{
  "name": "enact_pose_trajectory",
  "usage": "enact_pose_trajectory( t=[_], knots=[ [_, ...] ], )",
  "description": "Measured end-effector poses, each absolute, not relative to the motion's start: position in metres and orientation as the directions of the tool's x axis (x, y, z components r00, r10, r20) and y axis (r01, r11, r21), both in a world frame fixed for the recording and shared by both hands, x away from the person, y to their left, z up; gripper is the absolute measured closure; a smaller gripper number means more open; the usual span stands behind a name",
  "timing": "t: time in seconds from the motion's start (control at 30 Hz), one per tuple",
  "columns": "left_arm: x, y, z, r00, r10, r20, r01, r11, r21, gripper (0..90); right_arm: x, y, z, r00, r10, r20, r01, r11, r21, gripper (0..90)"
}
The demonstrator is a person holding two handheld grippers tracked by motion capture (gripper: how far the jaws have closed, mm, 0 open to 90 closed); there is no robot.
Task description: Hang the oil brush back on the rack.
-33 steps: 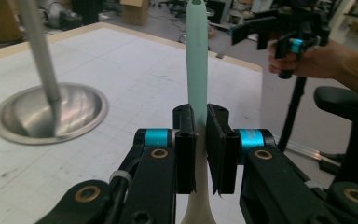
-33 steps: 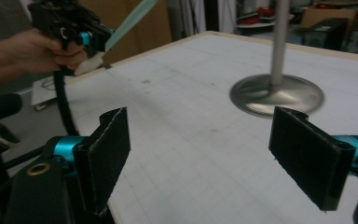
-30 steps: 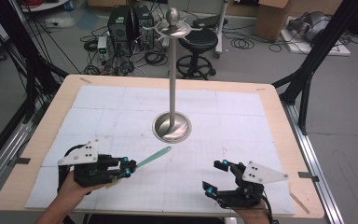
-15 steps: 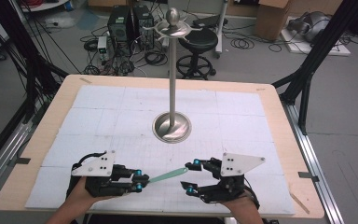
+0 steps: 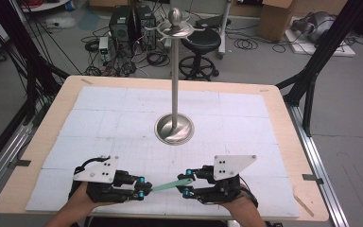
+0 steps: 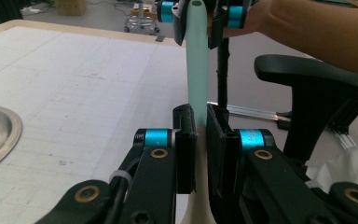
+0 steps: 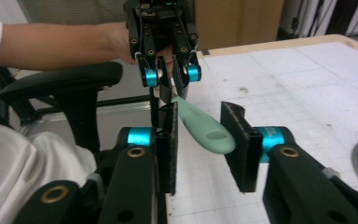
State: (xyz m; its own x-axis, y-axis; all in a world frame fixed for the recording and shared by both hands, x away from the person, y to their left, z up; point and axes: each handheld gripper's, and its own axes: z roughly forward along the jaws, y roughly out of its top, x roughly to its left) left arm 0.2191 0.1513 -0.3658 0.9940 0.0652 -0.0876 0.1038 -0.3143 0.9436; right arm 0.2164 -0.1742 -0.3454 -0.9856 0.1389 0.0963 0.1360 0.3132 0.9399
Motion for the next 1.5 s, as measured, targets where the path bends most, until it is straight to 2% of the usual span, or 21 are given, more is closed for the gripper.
enact_pose_trajectory(
  t=[0.2, 0.33, 0.47, 0.5, 0.53, 0.57, 0.7, 0.77, 0.8, 0.83, 0.97, 1.07, 1.33, 1.43, 1.5],
  knots=[
    [0.219, 0.15, -0.367, 0.995, 0.042, -0.085, 0.094, -0.326, 0.941, 81.6, 0.215, -0.175, -0.346, -0.99, 0.091, 0.105, 0.129, 0.322, 0.938, 74.1],
    [0.218, 0.149, -0.368, 0.996, 0.037, -0.079, 0.087, -0.326, 0.941, 81.5, 0.215, -0.175, -0.345, -0.987, 0.08, 0.141, 0.159, 0.318, 0.934, 75.1],
    [0.218, 0.148, -0.37, 0.993, 0.04, -0.111, 0.118, -0.324, 0.939, 80.4, 0.215, -0.174, -0.344, -0.981, 0.088, 0.171, 0.19, 0.315, 0.93, 75.4],
    [0.218, 0.148, -0.37, 0.992, 0.05, -0.118, 0.128, -0.333, 0.934, 71.8, 0.215, -0.173, -0.343, -0.979, 0.101, 0.177, 0.2, 0.315, 0.928, 75.5],
    [0.219, 0.148, -0.37, 0.99, 0.065, -0.125, 0.14, -0.339, 0.931, 71.8, 0.215, -0.173, -0.343, -0.979, 0.101, 0.177, 0.2, 0.315, 0.928, 75.5],
    [0.218, 0.148, -0.37, 0.988, 0.088, -0.131, 0.153, -0.345, 0.926, 60.2, 0.216, -0.173, -0.342, -0.977, 0.106, 0.183, 0.207, 0.307, 0.929, 75.5],
    [0.214, 0.148, -0.367, 0.979, 0.196, -0.05, 0.123, -0.38, 0.917, 54.6, 0.218, -0.175, -0.341, -0.967, 0.15, 0.204, 0.24, 0.286, 0.928, 75.5],
    [0.211, 0.145, -0.364, 0.962, 0.268, 0.049, 0.074, -0.428, 0.901, 51.8, 0.22, -0.175, -0.34, -0.948, 0.215, 0.236, 0.294, 0.295, 0.909, 75.4],
    [0.211, 0.145, -0.364, 0.962, 0.268, 0.049, 0.074, -0.428, 0.901, 51.3, 0.221, -0.174, -0.34, -0.941, 0.227, 0.251, 0.312, 0.295, 0.903, 75.4],
    [0.209, 0.142, -0.361, 0.953, 0.285, 0.098, 0.044, -0.453, 0.89, 51.2, 0.222, -0.174, -0.34, -0.931, 0.248, 0.267, 0.334, 0.287, 0.898, 75.3],
    [0.21, 0.134, -0.36, 0.946, 0.298, 0.129, 0.032, -0.482, 0.876, 52.1, 0.226, -0.176, -0.341, -0.895, 0.297, 0.333, 0.409, 0.248, 0.878, 75.3],
    [0.214, 0.128, -0.361, 0.942, 0.306, 0.137, 0.036, -0.498, 0.866, 53.3, 0.227, -0.177, -0.342, -0.887, 0.309, 0.344, 0.423, 0.243, 0.873, 75.3],
    [0.216, 0.111, -0.364, 0.941, 0.286, 0.182, 0.01, -0.56, 0.828, 67.1, 0.226, -0.176, -0.339, -0.841, 0.346, 0.415, 0.502, 0.216, 0.837, 75.3],
    [0.214, 0.106, -0.367, 0.941, 0.278, 0.195, -0.001, -0.572, 0.82, 69.4, 0.227, -0.176, -0.338, -0.827, 0.358, 0.433, 0.521, 0.201, 0.829, 75.3],
    [0.213, 0.104, -0.368, 0.938, 0.276, 0.208, -0.011, -0.579, 0.816, 76.9, 0.227, -0.176, -0.336, -0.814, 0.371, 0.447, 0.541, 0.202, 0.817, 75.4]
  ],
)
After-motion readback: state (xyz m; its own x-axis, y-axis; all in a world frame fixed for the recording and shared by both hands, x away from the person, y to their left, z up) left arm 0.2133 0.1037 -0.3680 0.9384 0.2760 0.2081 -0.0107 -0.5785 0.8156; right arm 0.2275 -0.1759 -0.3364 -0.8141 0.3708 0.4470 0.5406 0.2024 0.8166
